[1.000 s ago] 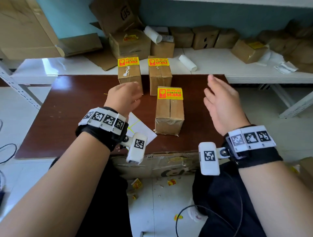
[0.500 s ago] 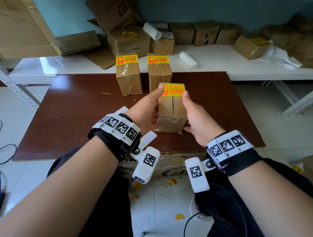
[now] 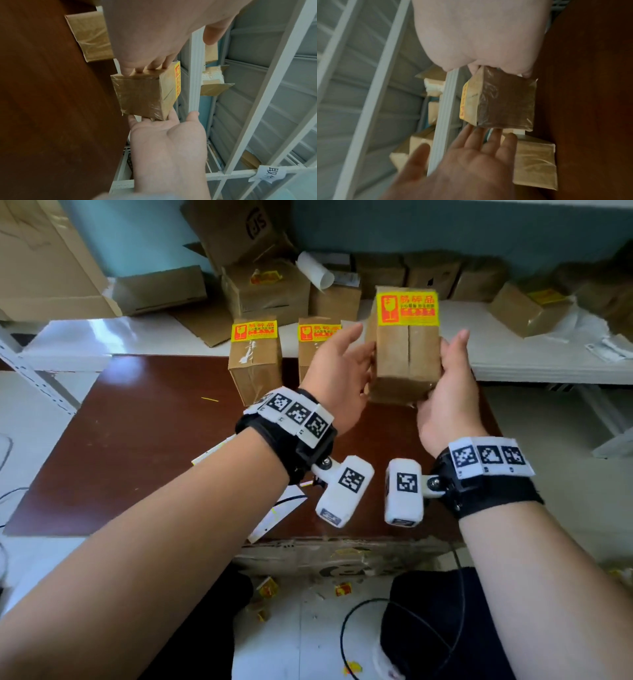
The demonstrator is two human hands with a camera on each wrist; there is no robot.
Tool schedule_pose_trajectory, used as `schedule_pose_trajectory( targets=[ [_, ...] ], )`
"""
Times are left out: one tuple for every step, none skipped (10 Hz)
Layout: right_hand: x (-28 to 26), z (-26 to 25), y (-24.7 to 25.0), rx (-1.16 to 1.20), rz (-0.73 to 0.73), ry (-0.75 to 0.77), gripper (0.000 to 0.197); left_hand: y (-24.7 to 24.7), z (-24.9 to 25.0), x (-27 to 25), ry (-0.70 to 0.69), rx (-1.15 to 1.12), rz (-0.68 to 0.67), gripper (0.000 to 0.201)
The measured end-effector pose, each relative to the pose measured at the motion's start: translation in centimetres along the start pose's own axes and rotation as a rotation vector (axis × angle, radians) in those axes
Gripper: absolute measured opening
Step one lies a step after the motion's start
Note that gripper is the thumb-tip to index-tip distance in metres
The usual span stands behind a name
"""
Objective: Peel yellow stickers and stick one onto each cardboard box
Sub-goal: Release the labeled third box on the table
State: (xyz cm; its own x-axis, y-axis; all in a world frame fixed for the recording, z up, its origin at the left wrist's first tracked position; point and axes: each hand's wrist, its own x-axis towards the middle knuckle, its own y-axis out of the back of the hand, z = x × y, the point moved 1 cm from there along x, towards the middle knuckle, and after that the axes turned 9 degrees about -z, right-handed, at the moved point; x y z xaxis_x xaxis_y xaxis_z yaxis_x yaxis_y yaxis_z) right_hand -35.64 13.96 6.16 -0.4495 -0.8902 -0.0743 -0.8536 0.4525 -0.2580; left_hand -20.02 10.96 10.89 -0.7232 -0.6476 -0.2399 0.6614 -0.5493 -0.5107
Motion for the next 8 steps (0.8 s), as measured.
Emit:
schedule_pose_trajectory(
  targets=[
    [3.2, 0.3, 1.2, 0.094, -0.033, -0.011, 0.082, -0.3, 0.6, 2.1, 0.011, -0.033, 0.044, 0.071],
    [5.4, 0.9, 1.2, 0.102, -0.010, -0.033, 0.069, -0.1, 0.4, 4.4, 0.018, -0.103, 0.060, 0.060],
    [6.7, 2.8, 0.9, -0.007, 0.034, 0.016, 0.042, 0.4, -0.1, 7.0, 0.042, -0.107, 0.047, 0.049],
    [6.8, 3.8, 0.8, -0.128, 0.004, -0.047, 0.037, 1.2, -0.5, 8.7, 0.067, -0.094, 0.021, 0.057],
    [7.0, 4.2, 1.3, -0.200, -0.016, -0.064, 0.029, 1.3, -0.6, 9.1, 0.117, -0.068, 0.020, 0.059],
    [6.9, 4.1, 1.6, -0.194, 0.006, -0.085, 0.024, 1.5, -0.3, 8.3, 0.119, -0.015, 0.012, 0.049],
    [7.0, 4.2, 2.5, -0.184, 0.076, -0.112, 0.056, 1.5, 0.7, 6.4, 0.090, 0.038, -0.014, 0.039],
    [6.1, 2.6, 2.9, -0.165, 0.146, -0.075, 0.061, 1.0, 2.1, 3.5, 0.021, 0.114, -0.008, 0.050]
  ],
)
